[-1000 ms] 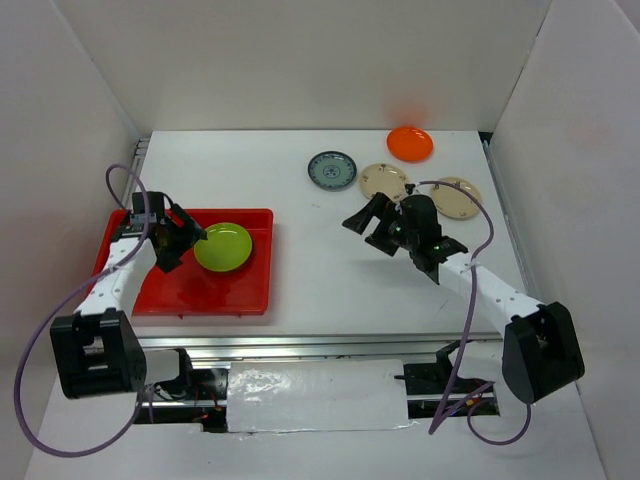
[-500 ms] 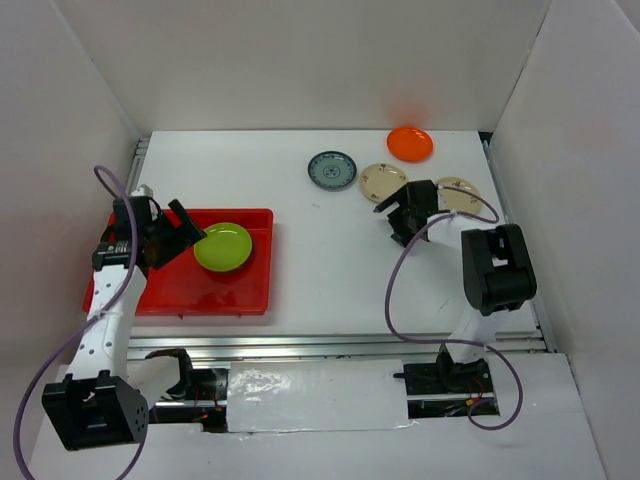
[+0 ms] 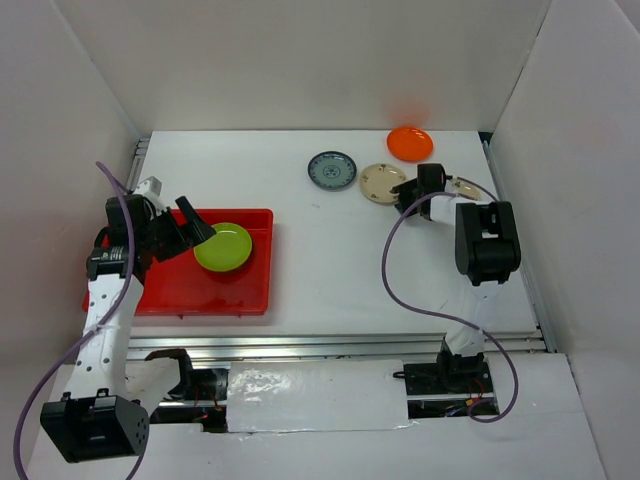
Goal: Place the plates into the plastic bin on the countertop
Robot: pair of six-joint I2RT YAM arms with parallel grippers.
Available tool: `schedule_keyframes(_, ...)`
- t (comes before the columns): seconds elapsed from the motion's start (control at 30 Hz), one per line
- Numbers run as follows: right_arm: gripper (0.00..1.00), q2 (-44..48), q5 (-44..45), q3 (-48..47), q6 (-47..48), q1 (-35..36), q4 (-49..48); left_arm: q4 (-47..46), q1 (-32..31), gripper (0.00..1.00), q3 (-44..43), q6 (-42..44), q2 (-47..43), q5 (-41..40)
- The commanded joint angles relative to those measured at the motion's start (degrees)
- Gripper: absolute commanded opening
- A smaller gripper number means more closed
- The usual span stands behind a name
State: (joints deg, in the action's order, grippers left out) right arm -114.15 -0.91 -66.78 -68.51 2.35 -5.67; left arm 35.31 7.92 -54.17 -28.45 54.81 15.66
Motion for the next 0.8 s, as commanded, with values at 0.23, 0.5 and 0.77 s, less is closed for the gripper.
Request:
schedule_keyframes(0.23,0.00,1.81,-2.52,3.04,-1.36,-1.91,0.34,-1.73,-0.19,0.99,-3.75,1.47,0.48,2.36)
schedule_keyframes(0.5,0.00,28.43,13.81,13.43,10.57,14.24,7.43,-13.50,-5.19,0.99,-3.04,-2.13,5.83,24.31)
schedule_keyframes(0.77,0.00,37.07,-20.59,22.31,19.47,25.07,-9.89,-19.84,-11.96,0.99,-4.89,-5.91,12.69,26.97)
